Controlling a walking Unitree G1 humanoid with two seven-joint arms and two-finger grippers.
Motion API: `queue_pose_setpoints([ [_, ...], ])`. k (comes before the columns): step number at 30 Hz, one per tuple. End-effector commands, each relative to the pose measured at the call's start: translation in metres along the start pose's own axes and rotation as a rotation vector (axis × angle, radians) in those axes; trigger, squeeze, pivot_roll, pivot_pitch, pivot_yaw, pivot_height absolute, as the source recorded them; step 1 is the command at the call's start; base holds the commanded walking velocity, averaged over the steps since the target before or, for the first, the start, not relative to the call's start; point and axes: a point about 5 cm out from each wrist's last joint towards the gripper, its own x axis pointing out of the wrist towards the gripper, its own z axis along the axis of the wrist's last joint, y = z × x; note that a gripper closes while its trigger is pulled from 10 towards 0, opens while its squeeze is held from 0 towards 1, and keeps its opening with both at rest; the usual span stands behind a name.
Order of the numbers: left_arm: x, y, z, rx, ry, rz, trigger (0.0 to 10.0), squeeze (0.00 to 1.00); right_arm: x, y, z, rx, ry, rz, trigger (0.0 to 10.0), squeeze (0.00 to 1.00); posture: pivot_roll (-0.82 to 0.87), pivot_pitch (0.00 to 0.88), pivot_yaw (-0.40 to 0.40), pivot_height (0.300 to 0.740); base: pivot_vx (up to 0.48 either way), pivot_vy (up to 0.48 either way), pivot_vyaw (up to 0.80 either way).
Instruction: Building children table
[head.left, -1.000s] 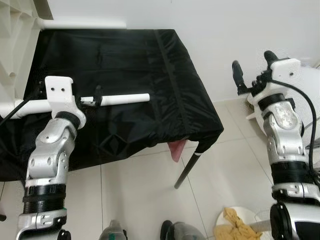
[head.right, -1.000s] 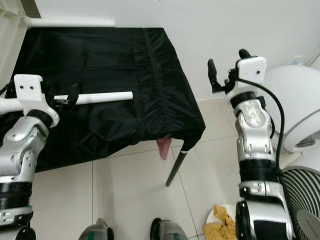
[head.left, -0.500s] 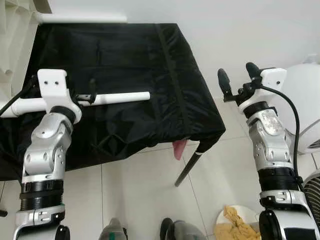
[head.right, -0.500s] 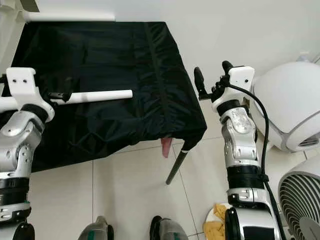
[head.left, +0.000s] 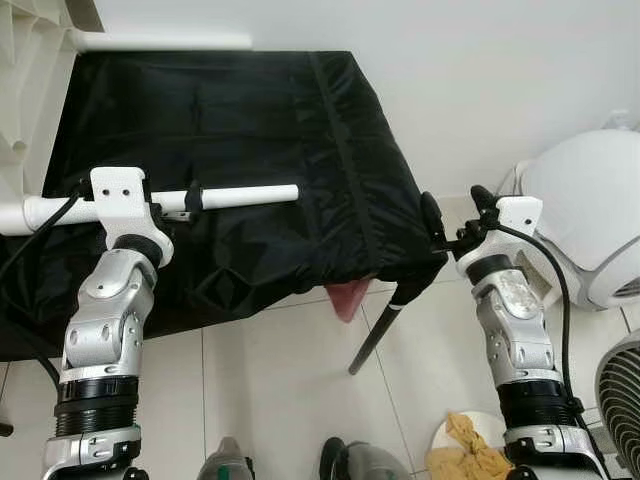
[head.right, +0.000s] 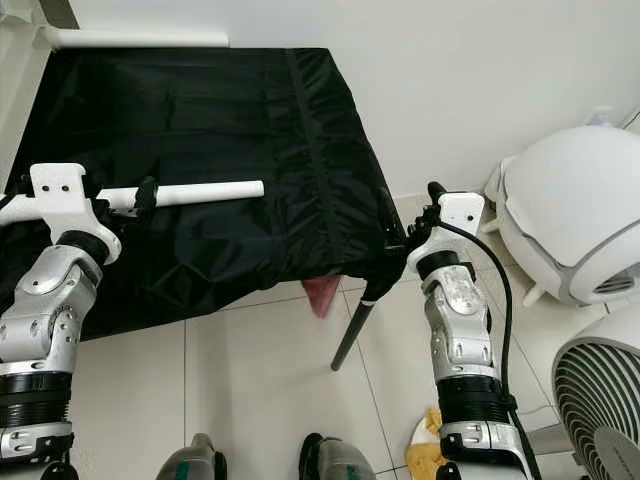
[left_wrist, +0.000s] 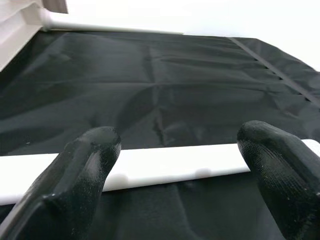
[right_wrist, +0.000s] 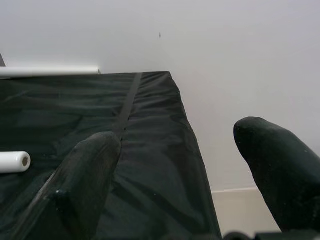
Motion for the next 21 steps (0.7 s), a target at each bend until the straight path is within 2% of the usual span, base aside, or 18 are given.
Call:
queue_pose_setpoints([
  [1, -0.0032, 0.0014, -0.0068, 0.009, 0.018, 0.034, 10.0, 0.00, -0.0033, -0.0017, -0.0008, 0.016, 0.002, -0.014, 10.0, 0.00, 0.08, 0.084, -0.034, 0.740, 0.000, 0.000, 0.00],
  [12, -0.0070, 0.0004, -0.0056, 0.068, -0.007, 0.030, 10.0, 0.00, -0.0047, 0.0005, -0.0032, -0.016, 0.012, -0.010, 10.0, 0.00, 0.08, 0.088, -0.035, 0.740, 0.000, 0.000, 0.00],
  [21, -0.0069, -0.0018, -0.0025, 0.103, -0.029, 0.028, 10.0, 0.00, -0.0045, 0.0001, -0.0023, -0.020, 0.008, -0.009, 10.0, 0.00, 0.09, 0.090, -0.034, 0.740, 0.000, 0.000, 0.79],
])
